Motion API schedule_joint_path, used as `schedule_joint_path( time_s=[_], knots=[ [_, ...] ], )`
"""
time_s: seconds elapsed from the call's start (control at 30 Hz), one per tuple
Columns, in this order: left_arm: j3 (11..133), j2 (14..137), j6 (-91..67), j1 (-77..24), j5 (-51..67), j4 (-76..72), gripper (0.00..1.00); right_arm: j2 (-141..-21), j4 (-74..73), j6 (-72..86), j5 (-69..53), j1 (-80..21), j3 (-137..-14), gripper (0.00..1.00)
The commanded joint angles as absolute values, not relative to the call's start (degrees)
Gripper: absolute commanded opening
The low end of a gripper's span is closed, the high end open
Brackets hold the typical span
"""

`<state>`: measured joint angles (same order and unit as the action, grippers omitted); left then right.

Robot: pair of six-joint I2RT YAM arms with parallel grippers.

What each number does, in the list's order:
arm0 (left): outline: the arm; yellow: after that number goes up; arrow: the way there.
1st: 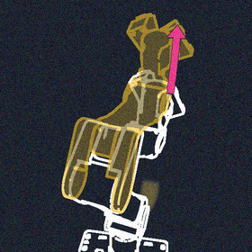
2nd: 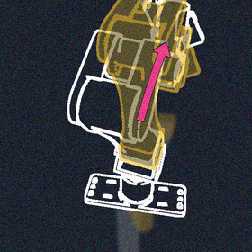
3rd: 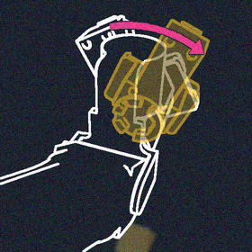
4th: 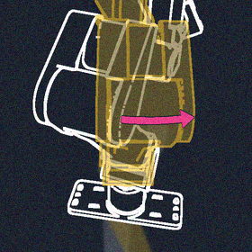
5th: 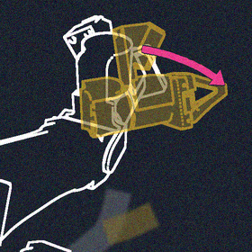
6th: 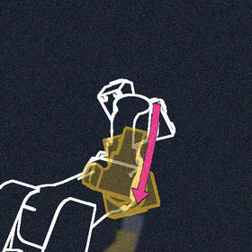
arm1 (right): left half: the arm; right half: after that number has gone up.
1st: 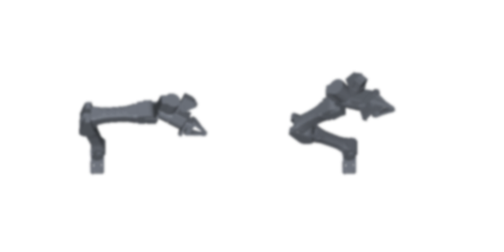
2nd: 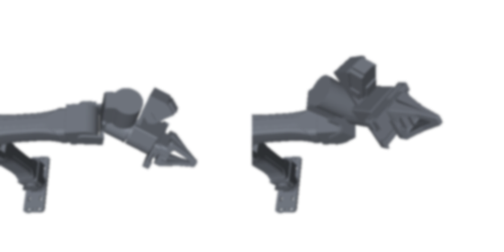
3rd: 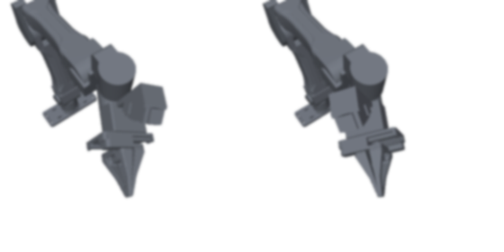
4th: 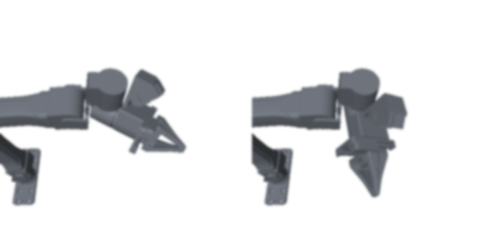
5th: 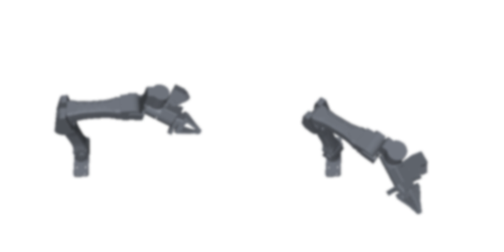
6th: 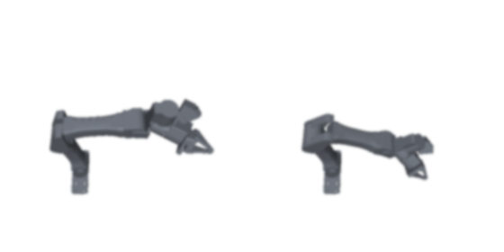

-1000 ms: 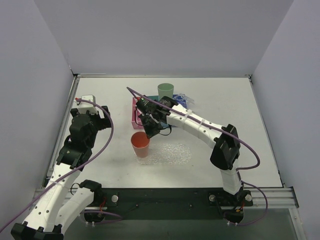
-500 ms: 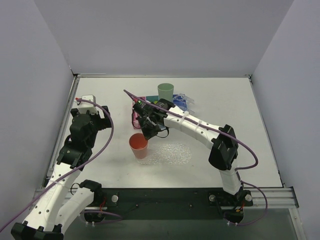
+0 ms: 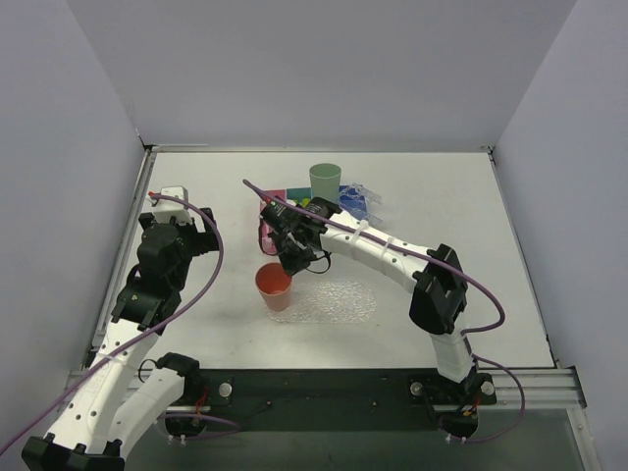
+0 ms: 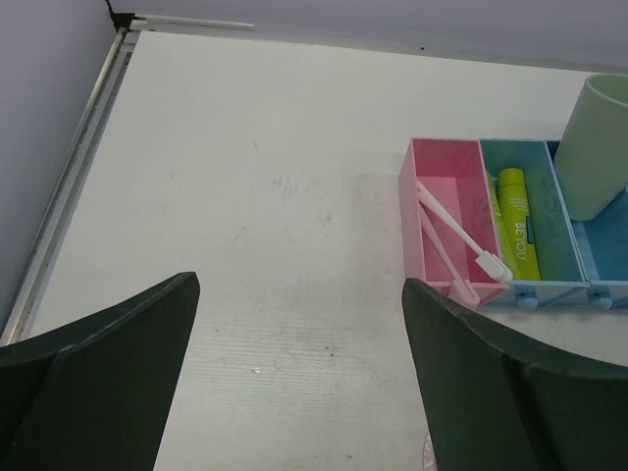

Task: Prepare toiletry sets of a toothbrush and toothpaste on the tray

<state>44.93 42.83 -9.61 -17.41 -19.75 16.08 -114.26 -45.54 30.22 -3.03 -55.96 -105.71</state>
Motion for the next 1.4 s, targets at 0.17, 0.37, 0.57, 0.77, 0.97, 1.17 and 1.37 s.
schedule_joint_path(
  time_s=[0.17,0.37,0.57,0.77,0.97,1.17,1.37],
  knots=[
    [47.29,42.45,-9.49,-17.40,-20.04,15.12,0.96,-113.55,-45.88,31.20,-1.32,-56.34,-104.68,0.00],
    [47.29,42.36,-9.49,-17.49,-20.04,15.12,0.96,-113.38,-45.88,31.03,-1.41,-56.34,-104.41,0.00],
    [47.29,42.19,-9.32,-17.49,-19.95,15.03,0.96,-113.55,-45.97,31.20,-1.85,-56.25,-104.77,0.05],
    [47.20,42.28,-9.23,-17.58,-19.95,14.94,0.96,-113.29,-45.88,31.11,-1.58,-56.34,-104.85,0.16],
    [47.20,42.19,-9.23,-17.58,-19.69,14.94,0.96,-113.03,-45.88,31.11,-1.14,-56.25,-105.03,0.22],
    [47.20,42.28,-9.05,-17.58,-19.60,14.85,0.96,-112.59,-45.88,31.02,-0.97,-56.34,-105.29,0.29],
    [47.11,42.28,-9.05,-17.58,-19.42,14.42,0.97,-111.71,-45.53,31.46,-0.62,-56.25,-105.91,0.32]
  ],
)
